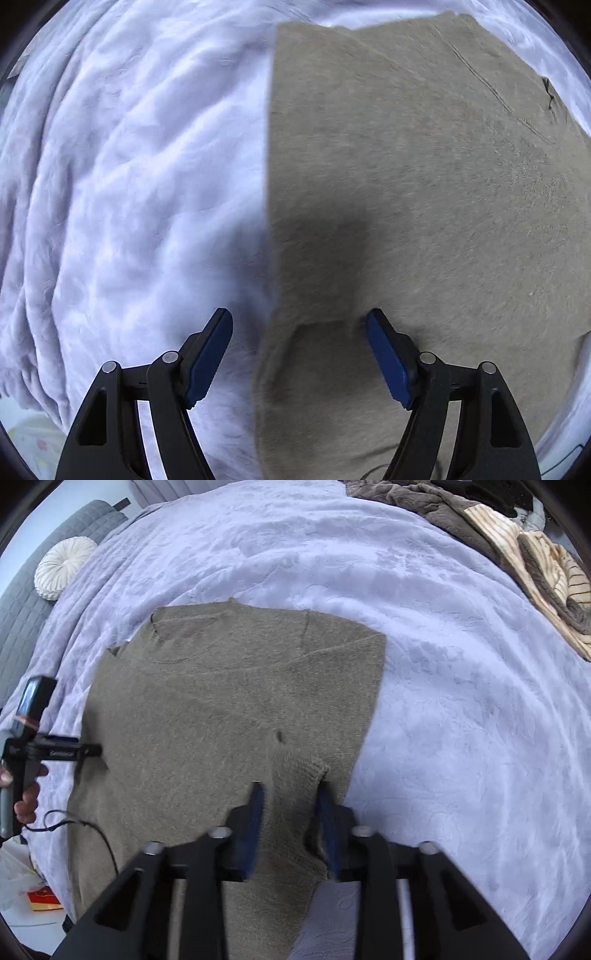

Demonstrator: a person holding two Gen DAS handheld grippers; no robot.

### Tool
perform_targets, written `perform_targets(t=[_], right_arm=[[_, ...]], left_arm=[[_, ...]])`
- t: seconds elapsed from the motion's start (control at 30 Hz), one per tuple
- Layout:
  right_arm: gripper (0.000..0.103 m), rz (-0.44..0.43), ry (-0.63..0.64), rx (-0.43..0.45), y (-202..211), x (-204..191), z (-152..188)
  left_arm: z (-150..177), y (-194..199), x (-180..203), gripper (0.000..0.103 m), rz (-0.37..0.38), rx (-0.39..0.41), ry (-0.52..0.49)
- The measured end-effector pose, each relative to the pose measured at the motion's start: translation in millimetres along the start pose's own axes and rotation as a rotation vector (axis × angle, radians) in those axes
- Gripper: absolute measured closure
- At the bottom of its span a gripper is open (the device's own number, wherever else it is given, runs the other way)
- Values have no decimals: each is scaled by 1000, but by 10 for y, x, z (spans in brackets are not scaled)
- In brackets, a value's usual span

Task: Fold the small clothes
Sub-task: 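Grasp the sweater hem with the left gripper while the right gripper holds the hem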

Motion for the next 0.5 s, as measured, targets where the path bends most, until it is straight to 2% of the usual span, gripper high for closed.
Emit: perform_targets(t=[0.1,0.17,0.23,0.33,0.37,0.43,0.47,0.5], right_arm=[[43,30,-38,29,80,79,-52],[44,2,-54,55,170,45,-74],[43,-61,-20,49,202,-152,-54],[44,-132,60,-47,-17,-489,72],[44,-119,69,-79,-119,-523,110],[44,-12,67,-157,-423,-450,212],[46,21,45,-197,-536,-381,267],[48,16,29,-199,-524,-370,273]], left_arm=[[-13,291,50,27,30,78,-39],[-42,482,266,26,104,131,-86],[-84,528,513,26,153,139,-151],[-149,304,804,26,153,89,-226],[-158,167,795,26,123,57,-232],[-160,-65,640,22,62,-2,-215],[-155,-104,545,16,77,-9,-191],[-153,-76,488,16,94,-7,-172]])
Point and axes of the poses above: each gripper's, at about its wrist camera, not at the fingertips, and y roughly against the way its jaws point, x to its right, z to its underside, the point moved 8 cm from there along -y, roughly the way its jaws point, and after that the axes turned 15 degrees about z, right-handed, at the moved point
